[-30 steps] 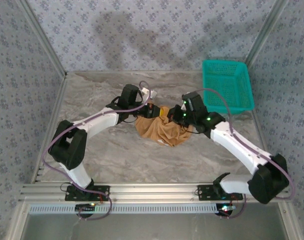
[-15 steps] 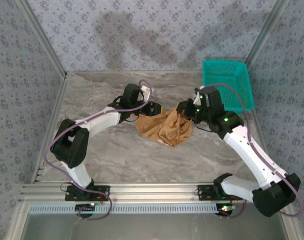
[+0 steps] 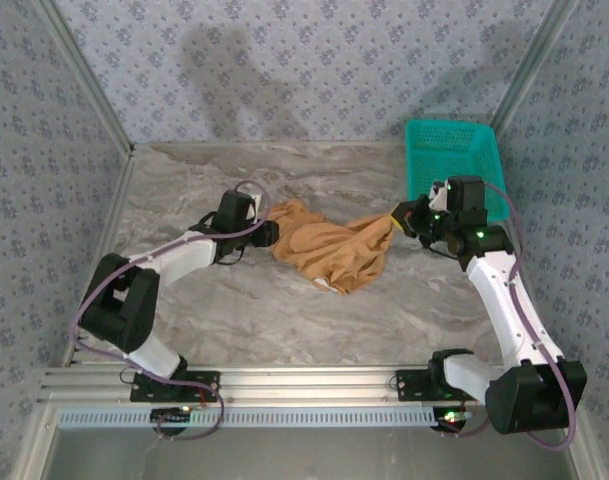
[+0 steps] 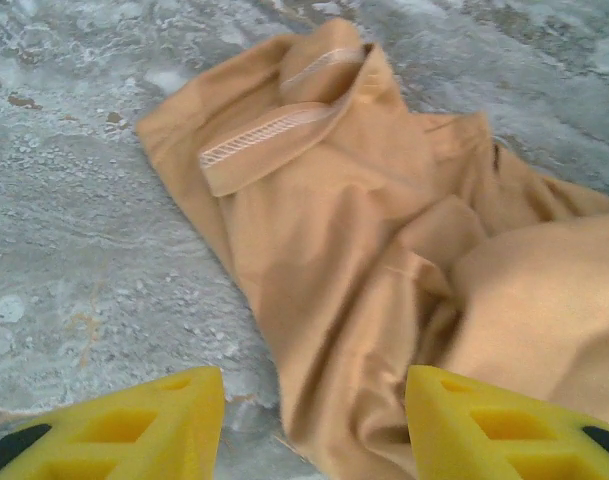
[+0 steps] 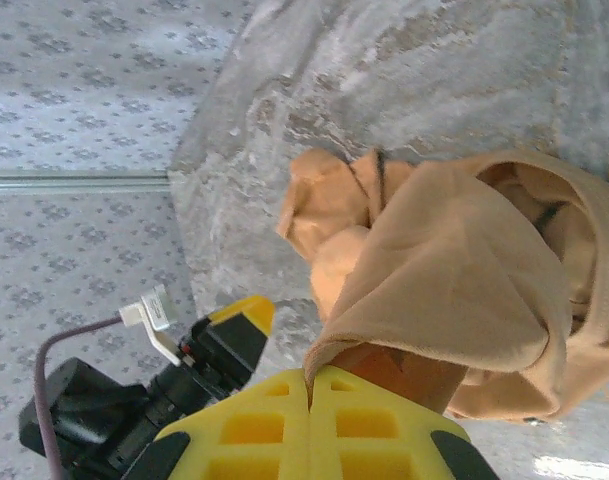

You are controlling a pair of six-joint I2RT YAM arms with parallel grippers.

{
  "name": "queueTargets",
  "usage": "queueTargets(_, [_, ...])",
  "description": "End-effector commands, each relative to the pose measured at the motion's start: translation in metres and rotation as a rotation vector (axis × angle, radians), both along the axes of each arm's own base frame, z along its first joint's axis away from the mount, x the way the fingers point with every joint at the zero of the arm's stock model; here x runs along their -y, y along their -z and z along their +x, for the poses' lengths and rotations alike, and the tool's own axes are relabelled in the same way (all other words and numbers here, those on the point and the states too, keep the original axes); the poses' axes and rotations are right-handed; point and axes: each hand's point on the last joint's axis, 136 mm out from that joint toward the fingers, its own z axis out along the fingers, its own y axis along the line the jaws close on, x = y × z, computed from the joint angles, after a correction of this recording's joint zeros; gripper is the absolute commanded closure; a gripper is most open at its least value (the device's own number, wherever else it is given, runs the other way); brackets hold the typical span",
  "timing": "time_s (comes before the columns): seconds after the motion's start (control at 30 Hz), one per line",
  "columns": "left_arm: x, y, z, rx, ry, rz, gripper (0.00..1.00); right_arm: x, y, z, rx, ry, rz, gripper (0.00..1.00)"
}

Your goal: Fold the inside-out t-shirt

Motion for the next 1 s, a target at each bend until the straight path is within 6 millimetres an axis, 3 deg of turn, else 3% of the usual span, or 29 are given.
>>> queueTargets(0.0, [0.007, -0.007, 0.026, 0.046, 0.015, 0.012, 0.5, 0.0, 0.018, -0.008, -0.034, -0.034, -0.011, 1.0])
queueTargets(0.3, [0.023, 0.012, 0.067, 0.021, 0.142, 0.205, 0.52, 0.001, 0.018, -0.006, -0.03, -0.047, -0.029, 1.0])
queueTargets(0.43, [0.029, 0.029, 0.069, -0.029, 0.198, 0.272, 0.52, 0.002, 0.019, -0.006, -0.035, -0.051, -0.027, 1.0])
queueTargets(0.7, [0.034, 0.037, 0.073, -0.027, 0.241, 0.341, 0.48, 0.002, 0.024, -0.001, -0.041, -0.047, -0.009, 1.0])
queueTargets(0.8, [0.025, 0.044, 0.081, -0.038, 0.231, 0.415, 0.54, 0.004, 0.024, -0.001, -0.041, -0.044, -0.008, 1.0])
queueTargets(0.97, [0.011, 0.052, 0.089, -0.065, 0.222, 0.465, 0.74, 0.008, 0.02, -0.001, -0.035, -0.035, 0.004, 1.0])
